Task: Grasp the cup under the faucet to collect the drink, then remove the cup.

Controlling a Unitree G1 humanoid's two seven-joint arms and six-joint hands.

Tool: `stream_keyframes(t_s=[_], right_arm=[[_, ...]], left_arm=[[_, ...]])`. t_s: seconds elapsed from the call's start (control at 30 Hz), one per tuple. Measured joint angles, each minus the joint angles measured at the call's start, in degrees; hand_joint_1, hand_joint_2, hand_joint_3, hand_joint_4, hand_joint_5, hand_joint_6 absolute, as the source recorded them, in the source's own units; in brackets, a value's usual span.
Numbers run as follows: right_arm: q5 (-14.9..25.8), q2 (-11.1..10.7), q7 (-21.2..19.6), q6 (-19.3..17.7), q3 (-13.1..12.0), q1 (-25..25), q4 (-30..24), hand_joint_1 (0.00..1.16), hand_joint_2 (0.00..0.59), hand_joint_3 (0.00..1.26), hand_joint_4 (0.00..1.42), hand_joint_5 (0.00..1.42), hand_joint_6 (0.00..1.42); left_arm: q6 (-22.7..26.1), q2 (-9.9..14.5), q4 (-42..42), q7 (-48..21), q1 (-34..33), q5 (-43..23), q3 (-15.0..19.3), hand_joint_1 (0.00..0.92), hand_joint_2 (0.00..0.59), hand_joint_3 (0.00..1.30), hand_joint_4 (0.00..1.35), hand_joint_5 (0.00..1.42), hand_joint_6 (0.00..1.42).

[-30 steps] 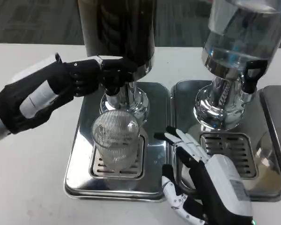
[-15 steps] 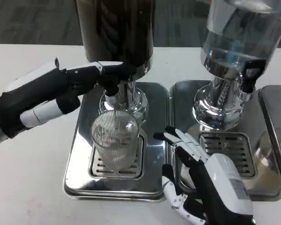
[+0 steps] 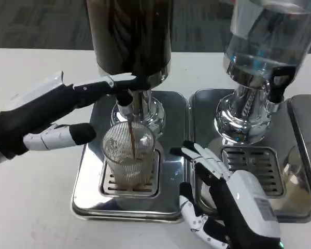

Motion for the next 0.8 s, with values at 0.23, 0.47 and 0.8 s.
stream_keyframes(t_s=[0.23, 0.47, 0.8], right_arm=[[0.13, -0.03, 0.02, 0.13, 0.00, 0.00, -0.01, 0.50, 0.586, 0.22, 0.10, 0.09, 0.23], [0.32, -0.18, 0.12, 0.31, -0.03, 0.00, -0.04, 0.50, 0.586, 0.22, 0.10, 0.09, 0.23], [7.12, -0.91, 3.30, -1.19, -1.25, -3.13, 0.59, 0.50, 0.403, 0.15, 0.09, 0.12, 0.25]], left_arm=[[-1.18, 0.76, 0.00, 1.04, 0.15, 0.23, -0.69, 0.000, 0.058, 0.18, 0.07, 0.10, 0.12], [-1.76, 1.12, -0.03, 2.07, 0.43, 0.23, -1.50, 0.000, 0.061, 0.18, 0.07, 0.09, 0.12], [-2.64, 2.13, -0.27, 3.18, 0.79, 0.27, -2.43, 0.000, 0.063, 0.18, 0.07, 0.09, 0.11]])
